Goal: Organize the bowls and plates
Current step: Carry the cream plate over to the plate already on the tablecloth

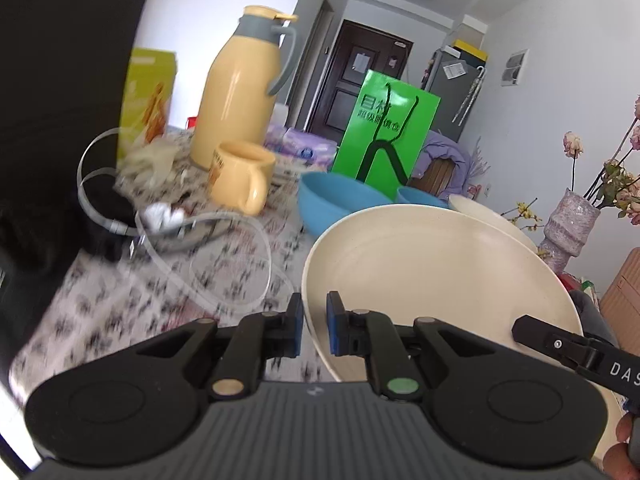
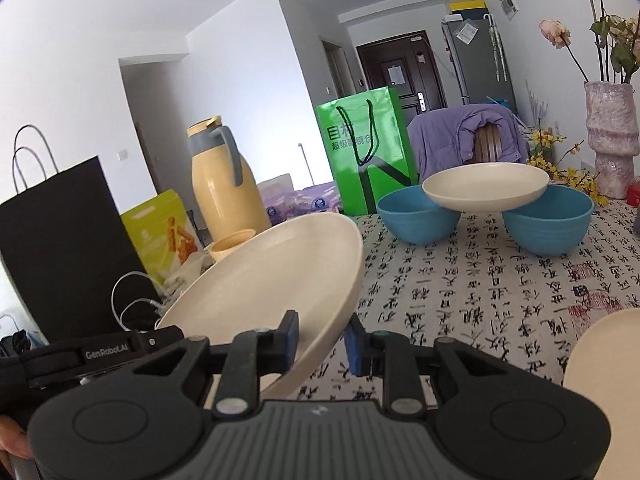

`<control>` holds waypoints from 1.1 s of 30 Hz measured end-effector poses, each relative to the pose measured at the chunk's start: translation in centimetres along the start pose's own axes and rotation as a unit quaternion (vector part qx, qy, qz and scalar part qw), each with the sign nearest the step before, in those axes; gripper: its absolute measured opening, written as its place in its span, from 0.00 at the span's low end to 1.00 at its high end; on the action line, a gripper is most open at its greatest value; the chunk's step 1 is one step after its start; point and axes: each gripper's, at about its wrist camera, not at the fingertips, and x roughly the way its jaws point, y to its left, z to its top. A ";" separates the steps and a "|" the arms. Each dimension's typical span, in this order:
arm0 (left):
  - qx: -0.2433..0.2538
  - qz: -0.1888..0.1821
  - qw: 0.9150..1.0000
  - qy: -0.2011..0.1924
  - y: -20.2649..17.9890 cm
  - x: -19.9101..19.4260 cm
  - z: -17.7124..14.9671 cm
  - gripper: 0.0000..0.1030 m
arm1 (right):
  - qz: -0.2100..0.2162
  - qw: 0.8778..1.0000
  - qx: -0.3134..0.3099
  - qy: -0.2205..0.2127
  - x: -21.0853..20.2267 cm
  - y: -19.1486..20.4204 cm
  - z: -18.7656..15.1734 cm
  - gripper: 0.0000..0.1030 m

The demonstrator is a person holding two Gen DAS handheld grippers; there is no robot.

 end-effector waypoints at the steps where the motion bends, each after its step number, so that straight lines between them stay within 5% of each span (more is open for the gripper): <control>1: 0.004 0.000 1.000 0.003 -0.1 -0.4 -0.7 0.11 | 0.003 1.000 -0.003 0.005 -0.5 -0.1 -0.7 0.23; 10: 0.015 0.001 1.000 0.017 -1.8 -2.4 -3.4 0.12 | -0.008 1.000 -0.004 0.011 -4.0 -1.0 -4.0 0.23; 18: 0.034 -0.021 0.999 0.024 -5.1 -2.0 -4.2 0.12 | -0.018 1.000 0.008 -0.006 -6.0 -3.6 -3.8 0.23; 33: 0.113 -0.128 0.982 0.081 -19.7 3.8 -7.6 0.12 | -0.133 0.985 0.102 -0.032 -11.7 -17.5 -3.9 0.23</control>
